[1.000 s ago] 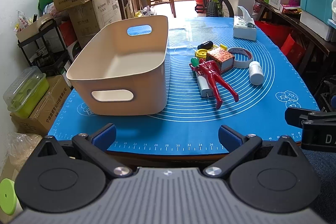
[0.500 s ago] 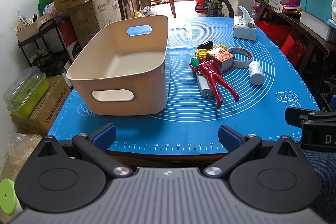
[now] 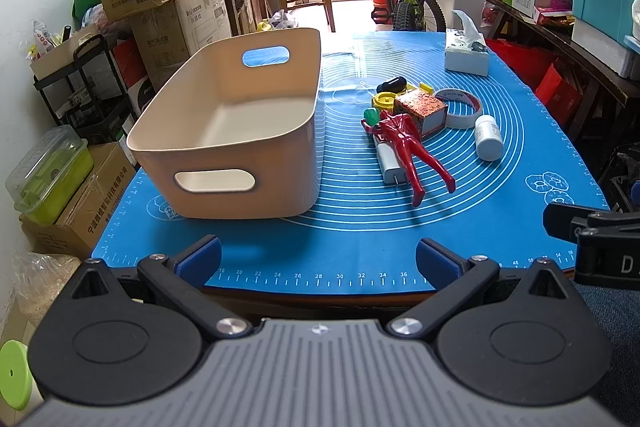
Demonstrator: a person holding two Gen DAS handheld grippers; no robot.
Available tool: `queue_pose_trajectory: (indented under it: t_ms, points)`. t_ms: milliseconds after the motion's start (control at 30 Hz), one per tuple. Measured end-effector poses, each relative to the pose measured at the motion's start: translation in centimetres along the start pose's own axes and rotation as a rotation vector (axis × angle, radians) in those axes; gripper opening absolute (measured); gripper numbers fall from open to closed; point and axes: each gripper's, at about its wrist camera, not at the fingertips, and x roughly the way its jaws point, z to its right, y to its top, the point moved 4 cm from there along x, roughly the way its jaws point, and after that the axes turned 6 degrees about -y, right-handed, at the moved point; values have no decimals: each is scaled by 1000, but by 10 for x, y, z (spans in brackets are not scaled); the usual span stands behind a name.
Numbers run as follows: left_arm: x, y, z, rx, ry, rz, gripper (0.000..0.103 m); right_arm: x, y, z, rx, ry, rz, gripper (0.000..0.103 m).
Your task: Organize rigid objects
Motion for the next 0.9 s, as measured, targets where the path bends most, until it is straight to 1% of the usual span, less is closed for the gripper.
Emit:
queue_pose_trajectory:
  t_ms: [200,333,433,600,667,733,900]
  points:
    - [1,1,-2,-4,-5,-7,102,-2,-1,0,-2,-9,10,101]
    - [0,1,-3,-2,-6,-6,102,-11,2,1,4,-9,29,101]
    - [1,3,-4,0,-21,-20,102,-16,6,2,6,-19,26,101]
    - [-9,17,-9,-11,-29,-18,102,-19,14,2,-18,-27,25,101]
    - [-13,26,-14,-9,-18,-11,102,-20,20,1,-18,-15,26,101]
    - [-17,38,-22,-5,10,-6,102,-18,27,-1,-19,-8,27,101]
    - [-17,71,-55,-29,73,-15,102,-6,46,-12,-23,26,23,101]
